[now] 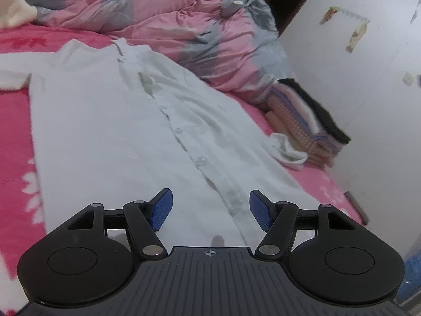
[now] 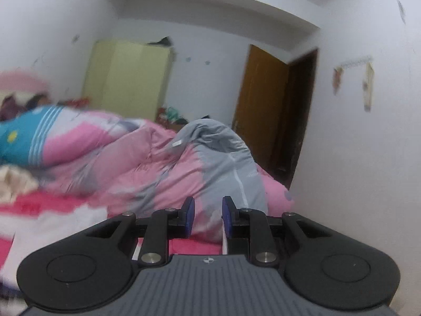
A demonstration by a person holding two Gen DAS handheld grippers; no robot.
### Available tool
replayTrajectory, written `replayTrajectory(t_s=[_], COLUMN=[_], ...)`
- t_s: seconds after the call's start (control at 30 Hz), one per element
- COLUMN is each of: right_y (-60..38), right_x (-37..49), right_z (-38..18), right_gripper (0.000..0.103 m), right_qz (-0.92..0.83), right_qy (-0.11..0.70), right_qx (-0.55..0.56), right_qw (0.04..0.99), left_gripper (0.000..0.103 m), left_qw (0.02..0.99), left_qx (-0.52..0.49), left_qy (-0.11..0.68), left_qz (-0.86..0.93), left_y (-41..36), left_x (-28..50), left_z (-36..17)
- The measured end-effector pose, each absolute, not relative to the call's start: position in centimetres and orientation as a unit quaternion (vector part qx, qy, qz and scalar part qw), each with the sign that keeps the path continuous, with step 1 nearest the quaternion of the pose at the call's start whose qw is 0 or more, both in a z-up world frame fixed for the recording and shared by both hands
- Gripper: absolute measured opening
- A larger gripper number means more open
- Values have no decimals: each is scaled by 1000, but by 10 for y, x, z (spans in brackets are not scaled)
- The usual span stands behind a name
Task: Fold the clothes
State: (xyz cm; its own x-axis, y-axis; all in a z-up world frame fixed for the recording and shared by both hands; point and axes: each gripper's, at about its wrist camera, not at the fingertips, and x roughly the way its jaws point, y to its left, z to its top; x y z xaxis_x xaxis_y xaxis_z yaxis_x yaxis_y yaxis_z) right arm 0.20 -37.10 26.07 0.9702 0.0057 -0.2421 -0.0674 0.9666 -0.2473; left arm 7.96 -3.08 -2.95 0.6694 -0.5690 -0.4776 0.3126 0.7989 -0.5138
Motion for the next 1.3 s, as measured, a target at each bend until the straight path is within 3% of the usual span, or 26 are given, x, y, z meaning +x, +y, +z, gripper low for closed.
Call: replayTrajectory(t_s=[0.13, 0.33, 0.5, 0.77, 0.83, 1.13, 1.3], right_y=[-325, -239, -181, -180, -187, -229, -231], right_x=[-21, -17, -25, -35, -36, -37, -38], right_z=[208, 51, -5, -31, -29, -1, -13], right_gripper=[24, 25, 26, 23, 3, 1, 1], right_qz=[103, 266, 293, 303, 302, 326, 328], right_qy=[193, 341, 318, 320, 320, 331, 351], right_qx=[-184, -165, -258, -257, -233, -91, -91], right_qw=[958, 886, 864, 860, 867, 881, 872], left_gripper=[65, 65, 65, 65, 65, 65, 65], left_qw=[892, 897, 907, 911, 912, 911, 912], left_qx=[-189, -163, -122, -61, -49, -34, -25], left_qy=[339, 358, 361, 370, 370, 378, 379], left_qz=[-231, -204, -181, -172, -171, -162, -158], left_y=[-32, -35, -39, -53, -56, -59, -61], left_x=[74, 60, 53, 49, 49, 53, 54], left_z=[-24, -19, -17, -24, -25, -27, -25])
